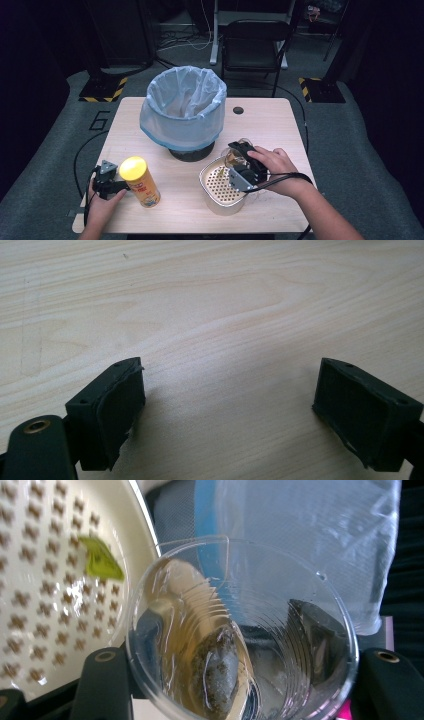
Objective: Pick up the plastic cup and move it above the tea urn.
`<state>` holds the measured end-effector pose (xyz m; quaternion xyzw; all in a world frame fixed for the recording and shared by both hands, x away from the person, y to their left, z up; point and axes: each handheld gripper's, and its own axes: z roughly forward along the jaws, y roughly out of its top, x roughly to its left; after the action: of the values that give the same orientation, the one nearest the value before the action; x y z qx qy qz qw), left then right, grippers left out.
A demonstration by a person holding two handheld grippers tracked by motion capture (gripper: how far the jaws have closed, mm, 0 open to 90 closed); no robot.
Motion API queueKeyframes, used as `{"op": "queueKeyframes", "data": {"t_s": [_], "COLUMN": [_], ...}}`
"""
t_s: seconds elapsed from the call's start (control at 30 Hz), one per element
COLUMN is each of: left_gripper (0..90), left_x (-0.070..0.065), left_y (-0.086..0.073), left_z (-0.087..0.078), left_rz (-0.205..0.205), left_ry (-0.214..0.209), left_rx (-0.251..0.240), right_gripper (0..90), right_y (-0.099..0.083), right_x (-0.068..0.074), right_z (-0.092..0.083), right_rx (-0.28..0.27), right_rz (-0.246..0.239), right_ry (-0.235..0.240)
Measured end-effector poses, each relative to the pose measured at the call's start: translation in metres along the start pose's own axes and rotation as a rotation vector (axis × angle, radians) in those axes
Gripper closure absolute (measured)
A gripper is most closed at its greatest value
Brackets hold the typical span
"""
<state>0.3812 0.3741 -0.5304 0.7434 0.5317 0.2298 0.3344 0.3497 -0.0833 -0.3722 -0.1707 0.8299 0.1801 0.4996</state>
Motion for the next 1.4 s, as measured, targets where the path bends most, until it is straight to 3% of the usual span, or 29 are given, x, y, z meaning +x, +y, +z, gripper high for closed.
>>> {"op": "queueKeyframes", "data": {"t_s": [0.07, 0.1, 0.17, 0.27, 0.3, 0.37, 0.6, 0.63, 0.67, 0.7, 0.73, 0.77, 0.9, 1.0, 1.1, 1.17, 1.2, 1.23, 1.27, 1.4], "left_gripper": [12.7, 12.7, 12.7, 12.7, 12.7, 12.6, 12.6, 12.7, 12.6, 12.6, 12.6, 12.6, 12.7, 12.7, 12.7, 12.7, 12.7, 12.7, 12.7, 12.7], "left_x": [0.000, 0.000, 0.000, 0.000, 0.000, 0.000, 0.000, 0.000, 0.000, 0.000, 0.000, 0.000, 0.000, -0.001, -0.001, -0.001, -0.001, 0.000, -0.001, -0.001], "left_y": [0.000, 0.000, 0.000, 0.000, 0.000, 0.000, 0.000, 0.000, 0.000, 0.000, 0.000, 0.000, 0.000, -0.001, -0.001, -0.001, -0.001, 0.000, -0.001, -0.001], "left_z": [0.000, 0.000, 0.000, 0.000, 0.000, 0.000, 0.000, 0.000, 0.000, 0.000, 0.000, 0.000, 0.000, 0.001, 0.001, 0.001, 0.001, 0.000, 0.001, 0.001], "left_rz": [0.000, 0.000, 0.000, -0.001, -0.001, 0.000, 0.000, 0.000, 0.000, 0.000, 0.000, 0.000, -0.002, -0.011, -0.008, -0.005, -0.004, -0.002, -0.005, -0.006], "left_ry": [0.000, 0.000, 0.000, 0.000, 0.000, 0.000, 0.000, 0.001, 0.001, 0.000, 0.000, 0.000, 0.001, 0.002, 0.003, 0.005, 0.005, 0.003, 0.005, 0.005], "left_rx": [-0.001, -0.001, -0.001, 0.000, 0.000, 0.000, 0.000, 0.000, -0.001, 0.001, 0.000, 0.000, -0.003, -0.019, -0.018, -0.017, -0.017, -0.007, -0.014, -0.014], "right_gripper": [36.5, 36.5, 36.7, 37.1, 37.1, 37.3, 37.6, 37.5, 37.4, 37.3, 37.3, 37.2, 37.1, 36.9, 36.5, 36.4, 36.3, 36.2, 36.1, 36.0], "right_y": [0.003, 0.003, 0.007, 0.010, 0.010, 0.013, 0.024, 0.025, 0.024, 0.023, 0.021, 0.021, 0.022, 0.023, 0.024, 0.024, 0.023, 0.023, 0.023, 0.024], "right_x": [0.004, 0.004, 0.012, 0.018, 0.018, 0.023, 0.031, 0.034, 0.036, 0.040, 0.046, 0.048, 0.045, 0.048, 0.049, 0.051, 0.054, 0.055, 0.053, 0.052], "right_z": [0.002, 0.002, 0.005, 0.007, 0.007, 0.009, 0.006, 0.007, 0.006, 0.006, 0.008, 0.008, 0.006, 0.006, 0.006, 0.005, 0.004, 0.005, 0.004, 0.002], "right_rx": [0.013, 0.013, 0.054, 0.091, 0.091, 0.120, 0.197, 0.209, 0.234, 0.231, 0.209, 0.201, 0.225, 0.209, 0.206, 0.208, 0.211, 0.188, 0.203, 0.203], "right_rz": [-0.047, -0.047, -0.157, -0.246, -0.246, -0.366, -0.633, -0.650, -0.710, -0.699, -0.628, -0.616, -0.681, -0.660, -0.690, -0.679, -0.608, -0.592, -0.627, -0.660], "right_ry": [-0.005, -0.005, -0.035, -0.043, -0.043, -0.081, -0.156, -0.156, -0.153, -0.161, -0.195, -0.215, -0.188, -0.196, -0.197, -0.213, -0.227, -0.236, -0.237, -0.253]}}
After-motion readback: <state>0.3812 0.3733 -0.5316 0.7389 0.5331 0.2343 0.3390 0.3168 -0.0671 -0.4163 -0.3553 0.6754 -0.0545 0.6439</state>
